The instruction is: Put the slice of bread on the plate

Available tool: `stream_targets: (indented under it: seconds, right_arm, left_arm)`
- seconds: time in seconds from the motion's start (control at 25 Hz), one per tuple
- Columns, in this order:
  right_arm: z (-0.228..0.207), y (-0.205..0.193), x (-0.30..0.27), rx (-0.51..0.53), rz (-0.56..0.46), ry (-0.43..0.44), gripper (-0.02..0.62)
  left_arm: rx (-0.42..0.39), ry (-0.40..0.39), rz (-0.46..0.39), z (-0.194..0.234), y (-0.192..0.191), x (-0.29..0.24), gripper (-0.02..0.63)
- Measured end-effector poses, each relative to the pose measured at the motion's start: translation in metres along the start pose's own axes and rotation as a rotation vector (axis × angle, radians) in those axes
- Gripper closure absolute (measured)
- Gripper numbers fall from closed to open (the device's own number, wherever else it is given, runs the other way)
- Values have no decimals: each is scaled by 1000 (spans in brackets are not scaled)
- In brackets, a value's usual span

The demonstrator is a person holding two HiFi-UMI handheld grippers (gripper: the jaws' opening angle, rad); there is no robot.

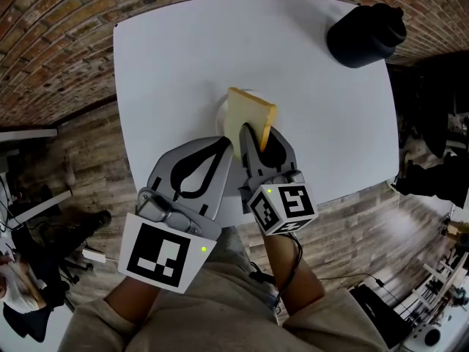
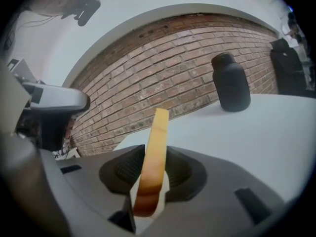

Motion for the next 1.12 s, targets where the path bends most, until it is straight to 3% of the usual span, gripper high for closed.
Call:
stream_targets:
  seconds: [0.08,0.2,0.64,0.8,0.92,1.12]
  right_arm:
    - [1,-1,-2,69,22,-18,475]
    - [0,-6,-4,141,82,-48,385]
    - [-3,-8,-8,306,181,-185,290]
    - [-9,-11,-11,305,219,-209,177]
    - [-13,-15,-10,274,231,-224,172]
    - [-11,-12,-9,309,244,-269,158]
  left_arm:
    - [5,-3,-6,-1,0,-1,595]
    - [4,-11,-9,-3,0,-1,595]
    - [16,-10,-18,-1,1,1,595]
    - [17,-8,-20,-1,2,1,595]
    - [16,-11,-20,-2,2,1,595]
    - [20,-10,-18,-3,2,3,595]
Point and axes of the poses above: the fingertips, and each gripper's own axes: x backward along the fingers, z to its left, y out of its top, the point moved 9 cm from there along x, backward along the fingers, and after that the axes turned 3 degrees about -y, right-handed, at the moved point
